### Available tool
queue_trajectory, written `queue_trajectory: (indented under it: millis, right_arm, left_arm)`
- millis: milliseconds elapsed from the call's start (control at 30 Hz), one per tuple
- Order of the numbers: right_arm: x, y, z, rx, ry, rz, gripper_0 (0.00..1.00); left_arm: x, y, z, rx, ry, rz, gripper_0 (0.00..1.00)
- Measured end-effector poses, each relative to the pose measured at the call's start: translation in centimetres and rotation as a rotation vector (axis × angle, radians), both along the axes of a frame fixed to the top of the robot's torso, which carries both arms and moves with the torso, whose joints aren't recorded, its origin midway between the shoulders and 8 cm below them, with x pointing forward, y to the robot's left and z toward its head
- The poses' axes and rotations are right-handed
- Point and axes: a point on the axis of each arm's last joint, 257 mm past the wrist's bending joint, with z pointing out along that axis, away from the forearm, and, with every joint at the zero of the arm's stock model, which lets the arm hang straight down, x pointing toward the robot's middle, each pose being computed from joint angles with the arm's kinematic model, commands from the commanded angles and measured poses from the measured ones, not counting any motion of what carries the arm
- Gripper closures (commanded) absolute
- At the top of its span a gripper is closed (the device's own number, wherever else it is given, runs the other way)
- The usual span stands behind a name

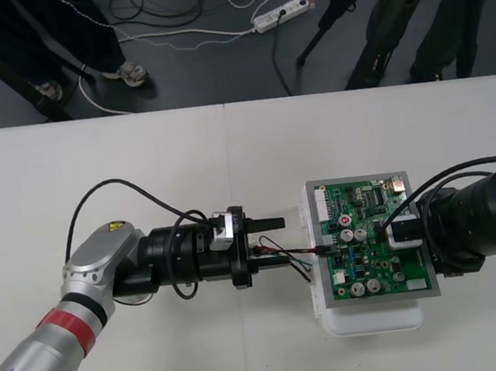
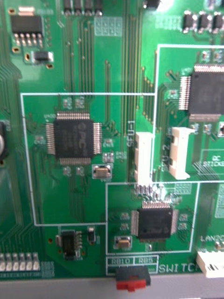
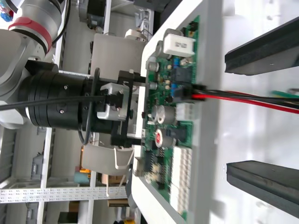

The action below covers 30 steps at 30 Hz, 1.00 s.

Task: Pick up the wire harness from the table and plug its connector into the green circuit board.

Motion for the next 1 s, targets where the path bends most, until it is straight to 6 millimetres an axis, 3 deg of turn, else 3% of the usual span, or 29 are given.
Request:
queue_trajectory:
  millis: [167,267,533,733,833,1000]
  right_arm:
    - [0.4,-0.6,0.5,-0.004,-0.015,-0.001,0.00]
    - [0.8,-1.2,1.0,-0.004,-0.026,-0.013,0.00]
    - [1.2,-3.3,2.5,-0.009,-0.040,-0.035,0.00]
    - [0.9,-4.1,3.3,0.093,0.006,-0.033,0.00]
    - [1.1,-4.9,3.9,0.111,-0.005,0.028,0.00]
    - [1.3,-4.5,5.8,0.232,-0.015,0.038,0.00]
  left_arm:
    - [0.9,2.3,-0.2,0.018,0.003,0.026,0.30]
    - [1.5,3.8,-0.1,0.028,0.003,0.047,0.27]
    - [3.2,8.4,-0.2,0.075,-0.004,0.103,0.27]
    - [3.9,11.8,-0.4,0.130,-0.022,0.127,0.27]
    - [4.2,13.4,0.0,0.155,-0.041,0.133,0.27]
    - [4.4,15.6,1.5,0.187,-0.034,0.126,0.27]
